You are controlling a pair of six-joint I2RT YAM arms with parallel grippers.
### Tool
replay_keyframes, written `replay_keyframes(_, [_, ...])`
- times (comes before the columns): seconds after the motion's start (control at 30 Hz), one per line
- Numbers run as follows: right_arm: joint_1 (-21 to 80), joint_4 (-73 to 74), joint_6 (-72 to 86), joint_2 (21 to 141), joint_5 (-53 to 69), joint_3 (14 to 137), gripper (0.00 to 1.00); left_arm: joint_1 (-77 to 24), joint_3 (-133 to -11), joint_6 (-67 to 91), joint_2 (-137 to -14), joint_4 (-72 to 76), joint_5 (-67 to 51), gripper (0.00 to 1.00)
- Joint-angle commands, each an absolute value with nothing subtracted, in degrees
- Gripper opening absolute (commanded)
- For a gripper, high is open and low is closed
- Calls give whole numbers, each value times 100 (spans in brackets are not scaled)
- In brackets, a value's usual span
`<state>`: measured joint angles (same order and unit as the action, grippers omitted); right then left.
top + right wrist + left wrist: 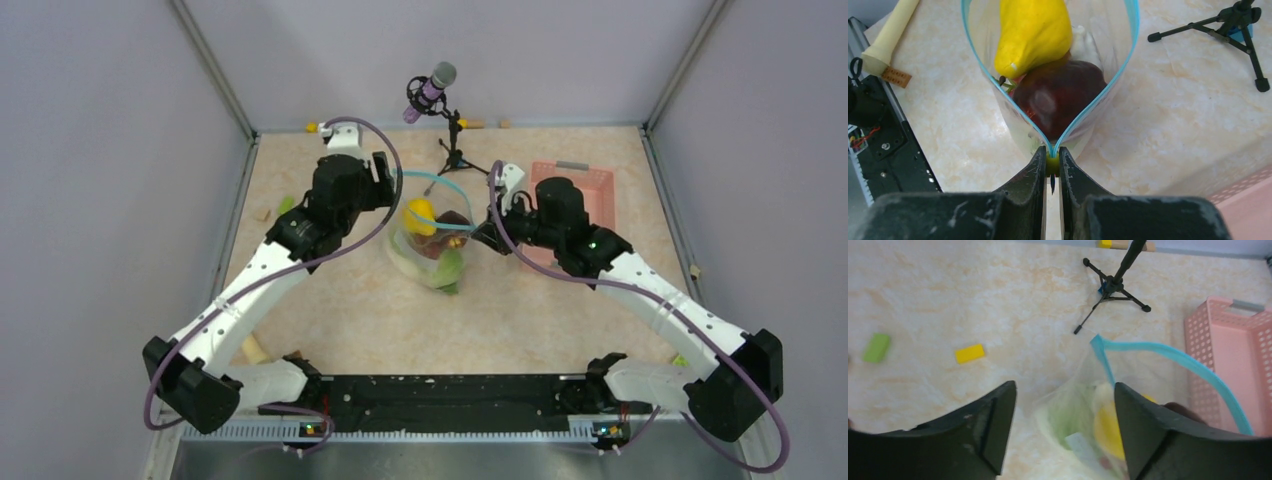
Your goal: Place the food in the zip-top bag and seal the zipper
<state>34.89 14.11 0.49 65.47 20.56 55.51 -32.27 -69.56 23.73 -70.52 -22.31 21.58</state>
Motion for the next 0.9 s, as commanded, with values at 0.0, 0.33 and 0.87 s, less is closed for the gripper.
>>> replay_keyframes(0.0, [3267, 1133, -367, 6443, 2045, 5887, 0, -3191, -7382, 1217, -6439, -1765, 2158, 82])
replay_keyframes(0.33, [3098, 1215, -1718, 6388, 2933, 6171, 0, -3221, -7289, -1717, -6643, -1133, -2177, 98])
replay_keyframes(0.87, [3094, 2632, -3808, 6397, 4955, 7027, 0, -3539, -8149, -3770, -7353, -2610, -4424, 98])
